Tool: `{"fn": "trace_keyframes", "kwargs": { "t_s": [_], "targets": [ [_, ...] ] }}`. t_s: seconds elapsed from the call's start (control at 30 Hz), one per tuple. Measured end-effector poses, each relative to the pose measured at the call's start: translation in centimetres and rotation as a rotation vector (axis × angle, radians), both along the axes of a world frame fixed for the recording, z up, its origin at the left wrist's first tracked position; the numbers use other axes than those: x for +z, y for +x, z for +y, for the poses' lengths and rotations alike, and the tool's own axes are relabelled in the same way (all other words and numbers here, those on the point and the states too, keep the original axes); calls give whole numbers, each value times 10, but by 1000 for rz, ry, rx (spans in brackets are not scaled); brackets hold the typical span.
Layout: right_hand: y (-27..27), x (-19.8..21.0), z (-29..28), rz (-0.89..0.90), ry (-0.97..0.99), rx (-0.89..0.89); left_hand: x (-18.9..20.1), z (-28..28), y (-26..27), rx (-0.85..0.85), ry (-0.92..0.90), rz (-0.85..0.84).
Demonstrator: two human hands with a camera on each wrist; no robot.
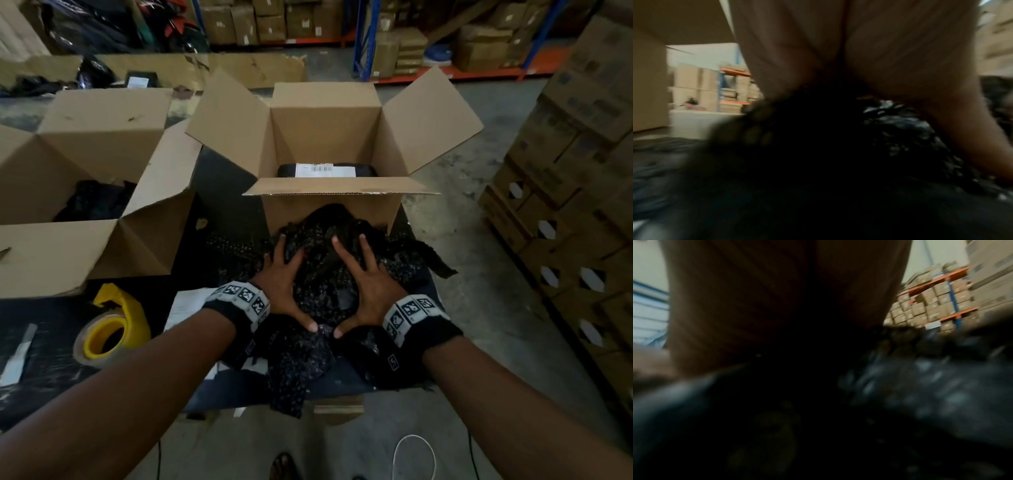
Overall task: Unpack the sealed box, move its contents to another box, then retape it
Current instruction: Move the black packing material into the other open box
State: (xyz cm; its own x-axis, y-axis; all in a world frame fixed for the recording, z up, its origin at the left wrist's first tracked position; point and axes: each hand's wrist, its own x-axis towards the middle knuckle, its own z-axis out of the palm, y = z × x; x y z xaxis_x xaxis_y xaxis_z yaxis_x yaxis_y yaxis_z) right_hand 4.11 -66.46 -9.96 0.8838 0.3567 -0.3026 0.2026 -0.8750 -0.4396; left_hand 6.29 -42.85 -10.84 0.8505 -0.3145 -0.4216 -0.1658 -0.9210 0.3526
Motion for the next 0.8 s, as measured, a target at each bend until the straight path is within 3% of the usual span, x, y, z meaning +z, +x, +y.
{"fn": "trace_keyframes", "kwargs": {
  "t_s": [0.1, 0.23, 0.53, 0.67, 0.8],
  "targets": [
    [6, -10, 10, 12, -72, 4, -19, -7, 3, -62, 99, 20],
    [4, -16, 12, -48, -111, -33, -32, -7, -1, -3, 49, -92],
    [-13, 13, 12, -207, -199, -94, 41, -12, -29, 267, 158, -281],
    [-10, 23, 11, -287, -258, -44, 64, -15, -35, 252, 229, -418],
    [1, 23, 10, -203, -269, 19, 68, -20, -34, 74, 107, -577]
  ]
}}
